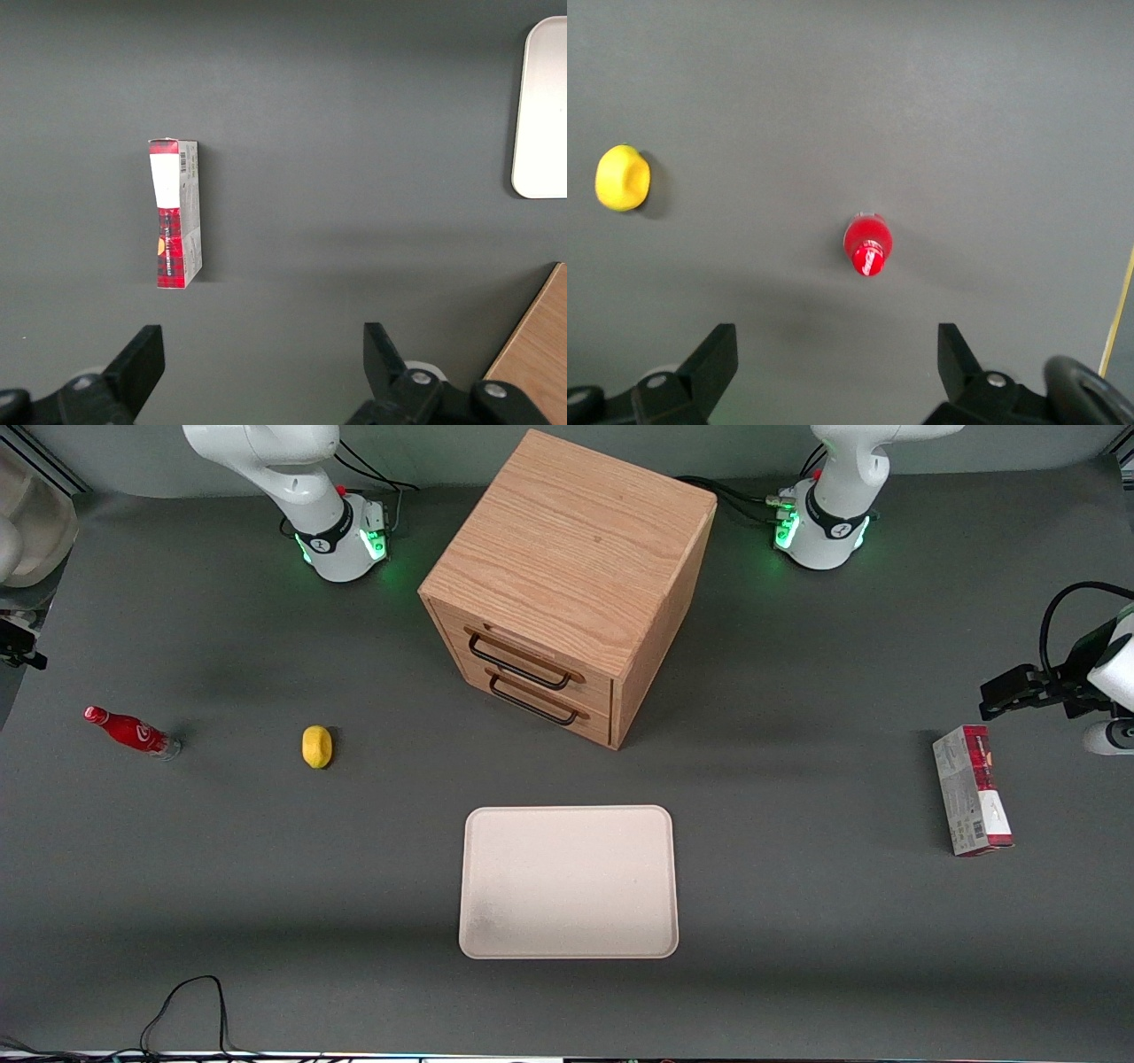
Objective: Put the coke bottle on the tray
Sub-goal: 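Close the right gripper around the bottle's cap end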
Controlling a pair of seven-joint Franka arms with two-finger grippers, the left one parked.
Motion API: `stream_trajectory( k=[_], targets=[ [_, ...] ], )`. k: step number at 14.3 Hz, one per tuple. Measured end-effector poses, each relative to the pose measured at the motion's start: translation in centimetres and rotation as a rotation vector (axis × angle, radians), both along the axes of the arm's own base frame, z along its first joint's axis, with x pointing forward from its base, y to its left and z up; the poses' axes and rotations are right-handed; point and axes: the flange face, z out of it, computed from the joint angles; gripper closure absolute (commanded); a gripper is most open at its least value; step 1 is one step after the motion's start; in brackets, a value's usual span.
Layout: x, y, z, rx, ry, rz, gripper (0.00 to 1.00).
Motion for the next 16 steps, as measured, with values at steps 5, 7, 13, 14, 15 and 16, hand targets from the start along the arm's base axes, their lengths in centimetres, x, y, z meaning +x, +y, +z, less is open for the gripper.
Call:
stream_trajectory(
  k=[5,7,13,14,15,16],
  targets=[
    [0.5,0.5,-7.2,-0.02,0.047,0.042,0.0],
    [1.3,0.1,-9.2,-0.027,0.044,0.056,0.0],
    [1.9,-0.8,-13.2,-0.01,0.052,0.049,0.0],
    [1.8,-1.1,-13.2,-0.018,0.046,0.043,0.0],
    [1.7,-1.5,-13.3,-0.026,0.041,0.036,0.0],
    [1.5,-1.8,-13.6,-0.031,0.04,0.029,0.0]
  ],
)
